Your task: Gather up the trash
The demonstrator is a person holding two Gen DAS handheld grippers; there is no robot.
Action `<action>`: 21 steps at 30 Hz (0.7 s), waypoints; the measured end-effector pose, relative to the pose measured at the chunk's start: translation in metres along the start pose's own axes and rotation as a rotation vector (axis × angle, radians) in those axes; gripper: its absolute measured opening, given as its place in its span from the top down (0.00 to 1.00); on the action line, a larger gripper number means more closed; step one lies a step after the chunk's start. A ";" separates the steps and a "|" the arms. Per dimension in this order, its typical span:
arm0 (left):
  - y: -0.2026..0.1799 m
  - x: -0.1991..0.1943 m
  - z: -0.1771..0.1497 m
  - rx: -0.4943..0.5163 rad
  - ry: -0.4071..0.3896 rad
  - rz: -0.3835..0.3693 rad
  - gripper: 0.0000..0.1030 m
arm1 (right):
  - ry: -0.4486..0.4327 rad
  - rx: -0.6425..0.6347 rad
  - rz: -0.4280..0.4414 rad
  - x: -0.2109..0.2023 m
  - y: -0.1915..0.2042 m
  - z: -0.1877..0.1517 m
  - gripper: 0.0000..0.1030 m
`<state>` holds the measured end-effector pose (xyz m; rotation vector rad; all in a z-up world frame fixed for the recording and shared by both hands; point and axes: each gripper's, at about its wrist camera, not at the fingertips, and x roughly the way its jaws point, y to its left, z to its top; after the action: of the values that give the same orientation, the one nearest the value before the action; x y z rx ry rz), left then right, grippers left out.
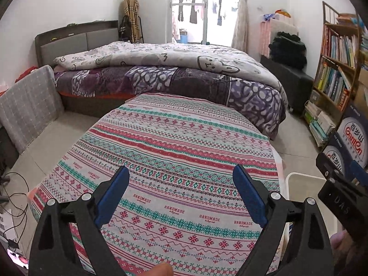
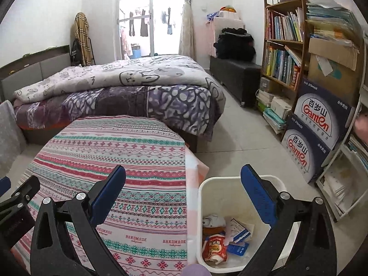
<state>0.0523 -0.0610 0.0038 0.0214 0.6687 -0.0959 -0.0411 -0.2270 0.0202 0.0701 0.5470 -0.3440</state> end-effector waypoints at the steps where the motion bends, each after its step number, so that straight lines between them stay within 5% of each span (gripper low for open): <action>1: 0.000 0.001 0.000 -0.001 0.004 0.000 0.14 | 0.004 -0.001 0.002 0.001 0.001 0.000 0.07; 21: -0.006 0.010 -0.001 0.014 0.039 0.011 0.14 | 0.040 -0.024 0.036 0.005 0.005 -0.009 0.07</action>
<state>0.0591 -0.0681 -0.0030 0.0409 0.7069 -0.0896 -0.0401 -0.2224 0.0100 0.0634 0.5884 -0.3010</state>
